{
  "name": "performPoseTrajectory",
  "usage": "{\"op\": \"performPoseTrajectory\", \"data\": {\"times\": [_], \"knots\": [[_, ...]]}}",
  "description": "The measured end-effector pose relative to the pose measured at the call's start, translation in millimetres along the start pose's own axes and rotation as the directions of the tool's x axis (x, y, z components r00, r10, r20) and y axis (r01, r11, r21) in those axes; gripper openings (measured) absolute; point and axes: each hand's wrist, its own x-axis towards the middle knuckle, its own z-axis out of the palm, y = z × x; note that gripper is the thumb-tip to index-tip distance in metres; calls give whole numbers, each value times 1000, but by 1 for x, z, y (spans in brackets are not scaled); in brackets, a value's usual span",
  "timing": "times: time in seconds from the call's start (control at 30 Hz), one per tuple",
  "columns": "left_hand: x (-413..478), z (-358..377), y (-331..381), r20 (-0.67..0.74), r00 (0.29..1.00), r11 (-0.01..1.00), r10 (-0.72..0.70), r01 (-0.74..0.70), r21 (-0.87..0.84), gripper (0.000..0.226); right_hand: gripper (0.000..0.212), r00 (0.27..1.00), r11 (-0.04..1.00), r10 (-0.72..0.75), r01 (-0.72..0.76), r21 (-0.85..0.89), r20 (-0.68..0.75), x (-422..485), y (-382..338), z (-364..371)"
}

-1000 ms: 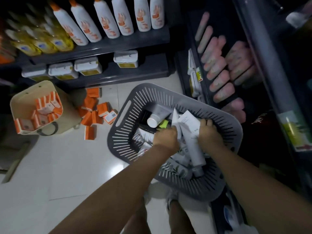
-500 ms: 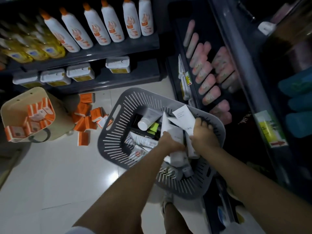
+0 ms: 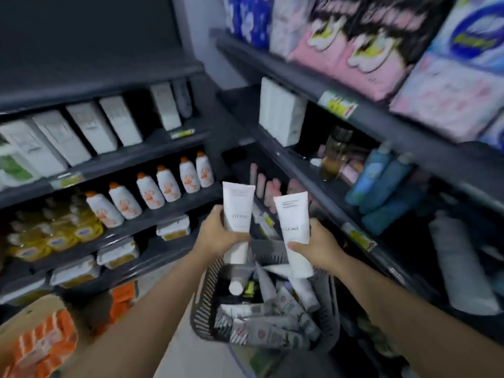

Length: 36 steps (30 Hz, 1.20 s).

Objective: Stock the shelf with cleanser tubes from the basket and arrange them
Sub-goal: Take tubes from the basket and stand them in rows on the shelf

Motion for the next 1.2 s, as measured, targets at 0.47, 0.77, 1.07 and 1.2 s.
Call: {"op": "performPoseTrajectory", "data": {"times": [0.47,0.77,1.07,1.2], "knots": [[-180,113,228,231,645,677,728,-625,-388,74,50,742,953,110,111,282,-661,-298,12,-193],[-382,251,319,370,423,561,827,-596,-574,69,71,455,944,221,123,306,-863,-523,133,-283],[-497,355,373,432,372,570,822,-539,-620,65,80,294,912,297,195,361,-908,-639,239,-349],[-512,395,407,488,341,594,803,-505,-626,64,89,281,941,257,148,306,-925,-647,275,-380]]}}
